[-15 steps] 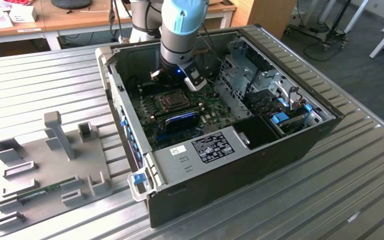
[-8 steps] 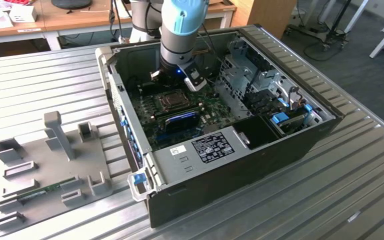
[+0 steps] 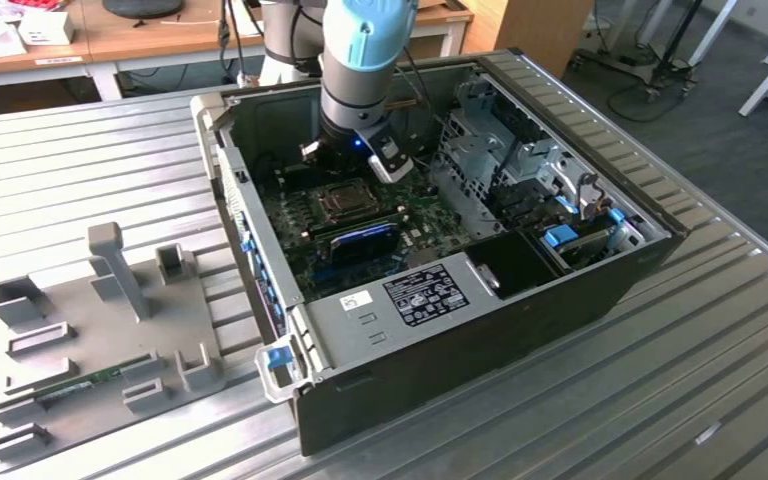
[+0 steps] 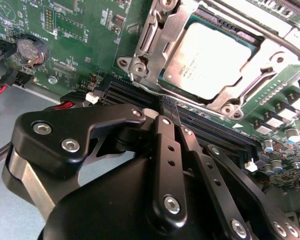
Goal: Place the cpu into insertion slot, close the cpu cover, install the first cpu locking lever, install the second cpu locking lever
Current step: 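Install the first cpu locking lever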
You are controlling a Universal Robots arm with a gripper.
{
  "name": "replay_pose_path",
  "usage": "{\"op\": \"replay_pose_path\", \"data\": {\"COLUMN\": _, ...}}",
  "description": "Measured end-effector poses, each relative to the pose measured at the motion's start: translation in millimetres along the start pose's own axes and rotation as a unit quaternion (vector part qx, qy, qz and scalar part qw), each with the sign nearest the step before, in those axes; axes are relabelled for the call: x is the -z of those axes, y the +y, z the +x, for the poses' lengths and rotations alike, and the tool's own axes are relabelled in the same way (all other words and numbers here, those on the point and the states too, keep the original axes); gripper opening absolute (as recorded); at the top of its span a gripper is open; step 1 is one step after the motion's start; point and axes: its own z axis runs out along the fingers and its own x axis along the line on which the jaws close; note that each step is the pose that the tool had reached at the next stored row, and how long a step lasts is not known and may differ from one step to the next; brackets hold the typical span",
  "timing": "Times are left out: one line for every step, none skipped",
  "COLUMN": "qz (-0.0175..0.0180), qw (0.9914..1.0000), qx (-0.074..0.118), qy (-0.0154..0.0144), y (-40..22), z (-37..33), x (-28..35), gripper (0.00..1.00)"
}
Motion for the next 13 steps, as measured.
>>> {"op": "replay_pose_path", "data": {"qz": 0.0000, "qw": 1.00000, "qx": 0.000, "qy": 0.0000, "y": -0.1, "z": 0.0, "x": -0.1, "gripper": 0.10}}
{"op": "replay_pose_path", "data": {"qz": 0.0000, "qw": 1.00000, "qx": 0.000, "qy": 0.0000, "y": -0.1, "z": 0.0, "x": -0.3, "gripper": 0.10}}
{"op": "replay_pose_path", "data": {"qz": 0.0000, "qw": 1.00000, "qx": 0.000, "qy": 0.0000, "y": -0.2, "z": 0.0, "x": -0.4, "gripper": 0.10}}
{"op": "replay_pose_path", "data": {"qz": 0.0000, "qw": 1.00000, "qx": 0.000, "qy": 0.0000, "y": -0.2, "z": 0.0, "x": -0.5, "gripper": 0.10}}
{"op": "replay_pose_path", "data": {"qz": -0.0001, "qw": 1.00000, "qx": 0.000, "qy": 0.0000, "y": -0.2, "z": 0.0, "x": -0.6, "gripper": 0.10}}
{"op": "replay_pose_path", "data": {"qz": -0.0002, "qw": 1.00000, "qx": 0.000, "qy": -0.0001, "y": -0.2, "z": 0.0, "x": -0.7, "gripper": 0.10}}
{"op": "replay_pose_path", "data": {"qz": -0.0003, "qw": 1.00000, "qx": 0.000, "qy": -0.0001, "y": -0.2, "z": 0.0, "x": -0.7, "gripper": 0.10}}
{"op": "replay_pose_path", "data": {"qz": -0.0003, "qw": 1.00000, "qx": 0.000, "qy": -0.0001, "y": -0.2, "z": 0.0, "x": -0.7, "gripper": 0.10}}
{"op": "replay_pose_path", "data": {"qz": -0.0003, "qw": 1.00000, "qx": 0.000, "qy": -0.0001, "y": -0.2, "z": 0.0, "x": -0.7, "gripper": 0.10}}
{"op": "replay_pose_path", "data": {"qz": -0.0003, "qw": 1.00000, "qx": 0.000, "qy": -0.0001, "y": -0.2, "z": 0.0, "x": -0.7, "gripper": 0.10}}
{"op": "replay_pose_path", "data": {"qz": -0.0004, "qw": 1.00000, "qx": 0.000, "qy": -0.0001, "y": -0.2, "z": 0.0, "x": -0.7, "gripper": 0.10}}
{"op": "replay_pose_path", "data": {"qz": -0.0003, "qw": 1.00000, "qx": 0.000, "qy": -0.0001, "y": -0.2, "z": 0.0, "x": -0.7, "gripper": 0.10}}
{"op": "replay_pose_path", "data": {"qz": -0.0003, "qw": 1.00000, "qx": 0.000, "qy": -0.0001, "y": -0.2, "z": 0.0, "x": -0.7, "gripper": 0.10}}
